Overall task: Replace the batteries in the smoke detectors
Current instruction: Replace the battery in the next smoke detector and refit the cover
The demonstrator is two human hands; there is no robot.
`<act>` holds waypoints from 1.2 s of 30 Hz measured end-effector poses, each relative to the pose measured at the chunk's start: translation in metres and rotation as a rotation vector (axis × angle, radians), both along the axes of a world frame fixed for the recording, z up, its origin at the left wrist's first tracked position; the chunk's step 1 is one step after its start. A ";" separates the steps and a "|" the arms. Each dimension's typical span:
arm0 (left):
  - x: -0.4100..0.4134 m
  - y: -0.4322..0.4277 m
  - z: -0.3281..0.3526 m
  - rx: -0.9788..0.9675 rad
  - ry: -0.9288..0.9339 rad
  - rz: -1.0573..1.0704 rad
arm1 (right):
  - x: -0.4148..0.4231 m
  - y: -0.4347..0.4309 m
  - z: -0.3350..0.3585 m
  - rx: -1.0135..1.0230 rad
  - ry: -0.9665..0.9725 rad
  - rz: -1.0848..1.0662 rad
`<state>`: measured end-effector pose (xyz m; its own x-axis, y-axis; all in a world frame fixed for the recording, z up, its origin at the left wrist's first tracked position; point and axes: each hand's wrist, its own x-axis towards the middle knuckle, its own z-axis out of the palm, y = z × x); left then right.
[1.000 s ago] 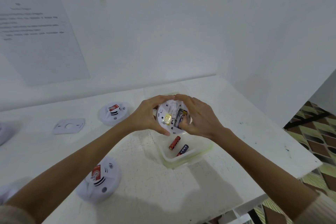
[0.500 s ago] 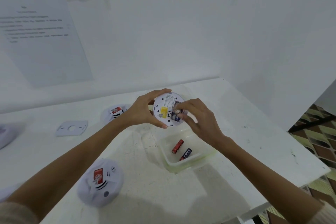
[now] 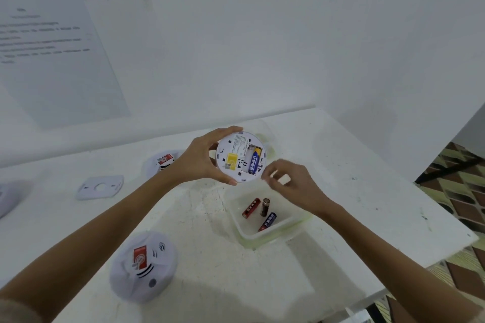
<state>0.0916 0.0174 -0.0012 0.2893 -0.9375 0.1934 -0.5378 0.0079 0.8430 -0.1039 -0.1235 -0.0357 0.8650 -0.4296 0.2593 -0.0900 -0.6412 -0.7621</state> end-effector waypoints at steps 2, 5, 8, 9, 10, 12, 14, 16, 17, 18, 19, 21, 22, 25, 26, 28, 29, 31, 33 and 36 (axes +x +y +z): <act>-0.003 -0.004 0.000 -0.024 -0.006 0.013 | 0.004 0.002 0.008 0.076 -0.139 -0.099; -0.006 -0.008 0.001 -0.059 -0.020 0.035 | 0.007 0.002 0.018 0.151 -0.194 -0.121; -0.008 -0.012 0.000 -0.077 -0.032 0.036 | 0.012 0.002 0.019 0.108 -0.193 -0.138; -0.009 -0.013 -0.001 -0.080 -0.038 0.036 | 0.015 0.002 0.018 0.088 -0.201 -0.149; -0.009 -0.014 -0.002 -0.084 -0.047 0.037 | 0.017 0.003 0.016 0.066 -0.201 -0.162; -0.009 -0.015 -0.003 -0.094 -0.063 0.044 | 0.021 0.003 0.013 0.004 -0.182 -0.185; -0.008 -0.015 -0.004 -0.109 -0.064 0.054 | 0.023 0.004 0.012 -0.054 -0.168 -0.208; -0.007 -0.017 -0.005 -0.131 -0.075 0.062 | 0.027 0.005 0.012 -0.070 -0.176 -0.235; -0.007 -0.018 -0.006 -0.145 -0.089 0.063 | 0.029 0.005 0.013 -0.067 -0.185 -0.247; -0.008 -0.020 -0.007 -0.159 -0.105 0.067 | 0.032 0.005 0.013 -0.069 -0.188 -0.258; -0.008 -0.021 -0.007 -0.170 -0.121 0.072 | 0.035 0.004 0.013 -0.078 -0.186 -0.269; -0.009 -0.024 -0.007 -0.179 -0.146 0.076 | 0.039 0.003 0.014 -0.099 -0.162 -0.292; -0.009 -0.025 -0.007 -0.182 -0.155 0.074 | 0.041 0.003 0.015 -0.103 -0.146 -0.301; -0.010 -0.026 -0.008 -0.184 -0.161 0.062 | 0.045 0.003 0.016 -0.117 -0.124 -0.320; -0.010 -0.026 -0.009 -0.183 -0.161 0.056 | 0.046 0.003 0.016 -0.124 -0.110 -0.331; -0.009 -0.026 -0.011 -0.174 -0.162 0.045 | 0.046 0.005 0.016 -0.137 -0.082 -0.340; -0.009 -0.026 -0.011 -0.171 -0.161 0.041 | 0.046 0.005 0.016 -0.135 -0.078 -0.334; -0.007 -0.026 -0.012 -0.167 -0.152 0.043 | 0.046 0.006 0.018 -0.125 -0.083 -0.328; -0.005 -0.026 -0.011 -0.159 -0.124 0.046 | 0.047 0.006 0.020 -0.172 -0.088 -0.348; -0.004 -0.028 -0.007 -0.149 -0.110 0.047 | 0.046 0.004 0.024 -0.210 -0.141 -0.411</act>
<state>0.0877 -0.0107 -0.0083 0.3020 -0.8818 0.3623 -0.6293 0.1010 0.7706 -0.0575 -0.1193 -0.0118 0.5844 -0.6546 0.4795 -0.2733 -0.7152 -0.6433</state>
